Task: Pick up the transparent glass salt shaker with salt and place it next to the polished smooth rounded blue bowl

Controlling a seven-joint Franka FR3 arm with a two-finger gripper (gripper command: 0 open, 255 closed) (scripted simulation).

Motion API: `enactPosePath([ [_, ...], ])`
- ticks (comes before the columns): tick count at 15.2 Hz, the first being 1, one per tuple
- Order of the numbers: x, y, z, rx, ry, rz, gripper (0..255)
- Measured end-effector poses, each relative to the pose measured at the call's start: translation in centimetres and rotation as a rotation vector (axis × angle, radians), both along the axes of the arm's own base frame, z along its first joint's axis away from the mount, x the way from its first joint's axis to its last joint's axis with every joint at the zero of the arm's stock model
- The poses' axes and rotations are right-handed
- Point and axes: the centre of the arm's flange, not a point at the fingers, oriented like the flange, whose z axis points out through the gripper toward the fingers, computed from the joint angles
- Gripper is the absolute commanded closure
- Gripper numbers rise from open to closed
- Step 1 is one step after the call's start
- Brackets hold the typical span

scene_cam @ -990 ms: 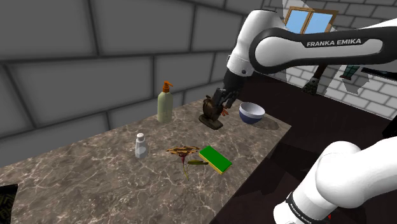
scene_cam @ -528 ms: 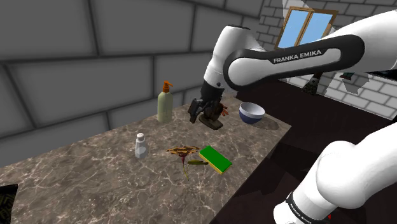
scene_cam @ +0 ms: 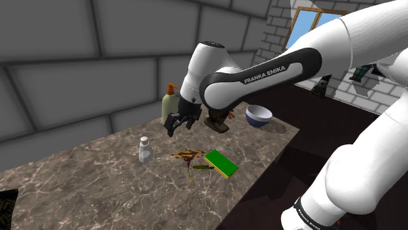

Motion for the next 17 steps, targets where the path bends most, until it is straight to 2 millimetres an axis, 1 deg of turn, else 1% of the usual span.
enactPosePath([
  [2, 0.9, 1.9, -1.0, 0.006, -0.009, 0.005, 0],
  [3, 1.8, 3.1, -1.5, 0.010, -0.014, 0.007, 0],
  [5, 2.4, 5.1, -2.6, 0.017, -0.022, 0.012, 0],
  [6, 3.2, 6.3, -3.0, 0.020, -0.026, 0.014, 0],
  [7, 3.9, 7.0, -3.6, 0.023, -0.031, 0.017, 0],
  [8, 4.2, 8.1, -4.1, 0.027, -0.035, 0.019, 0],
  [11, 5.0, 9.3, -5.4, 0.030, -0.040, 0.021, 0],
  [17, 5.6, 9.9, -8.4, 0.031, -0.041, 0.021, 0],
])
